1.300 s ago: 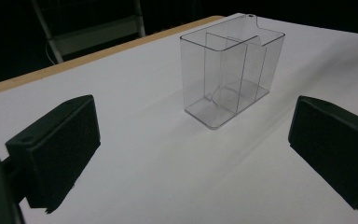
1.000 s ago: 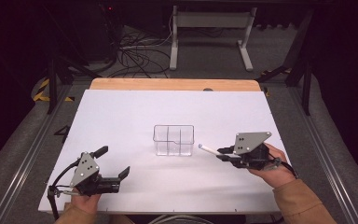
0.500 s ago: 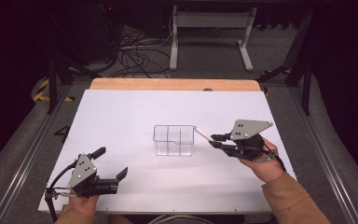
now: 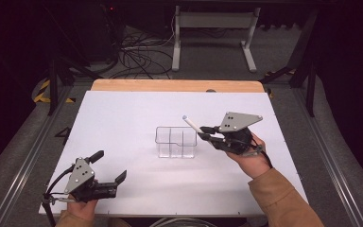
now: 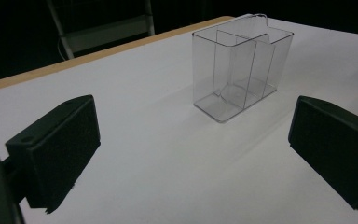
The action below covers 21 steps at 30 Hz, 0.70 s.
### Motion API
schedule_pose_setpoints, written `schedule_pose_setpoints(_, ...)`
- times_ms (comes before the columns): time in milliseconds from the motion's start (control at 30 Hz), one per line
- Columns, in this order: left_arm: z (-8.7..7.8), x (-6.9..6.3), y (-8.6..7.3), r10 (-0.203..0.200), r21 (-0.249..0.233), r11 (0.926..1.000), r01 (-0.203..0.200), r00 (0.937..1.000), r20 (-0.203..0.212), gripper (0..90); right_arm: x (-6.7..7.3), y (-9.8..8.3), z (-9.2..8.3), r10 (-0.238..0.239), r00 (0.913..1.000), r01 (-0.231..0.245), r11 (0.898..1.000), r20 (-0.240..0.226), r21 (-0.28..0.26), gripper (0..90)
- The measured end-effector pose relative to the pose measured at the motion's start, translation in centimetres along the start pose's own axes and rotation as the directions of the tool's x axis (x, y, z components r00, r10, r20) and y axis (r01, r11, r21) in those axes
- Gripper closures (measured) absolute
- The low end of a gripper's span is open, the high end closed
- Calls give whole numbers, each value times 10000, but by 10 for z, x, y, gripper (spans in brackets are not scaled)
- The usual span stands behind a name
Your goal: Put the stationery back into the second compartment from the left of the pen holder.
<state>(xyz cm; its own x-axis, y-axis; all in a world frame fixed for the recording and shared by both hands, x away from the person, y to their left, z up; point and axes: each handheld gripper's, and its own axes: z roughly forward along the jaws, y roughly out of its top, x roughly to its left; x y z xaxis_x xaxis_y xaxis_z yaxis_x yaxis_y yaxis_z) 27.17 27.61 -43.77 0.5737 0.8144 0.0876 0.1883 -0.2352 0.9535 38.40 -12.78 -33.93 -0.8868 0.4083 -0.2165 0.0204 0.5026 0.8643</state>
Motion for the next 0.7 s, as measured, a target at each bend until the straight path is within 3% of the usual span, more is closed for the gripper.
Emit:
schedule_pose_setpoints(400, 0, 0, 0, -55, 8, 10000, 55, 10000, 28, 28, 0, 13, 26, 497, 9984, -479, 9970, 280, -599, 782)
schedule_pose_setpoints(700, 0, 0, 0, -97, 6, 10000, 97, 9999, 49, 28, 2, 15, 48, 851, 9963, -828, 9893, 147, -1201, 783)
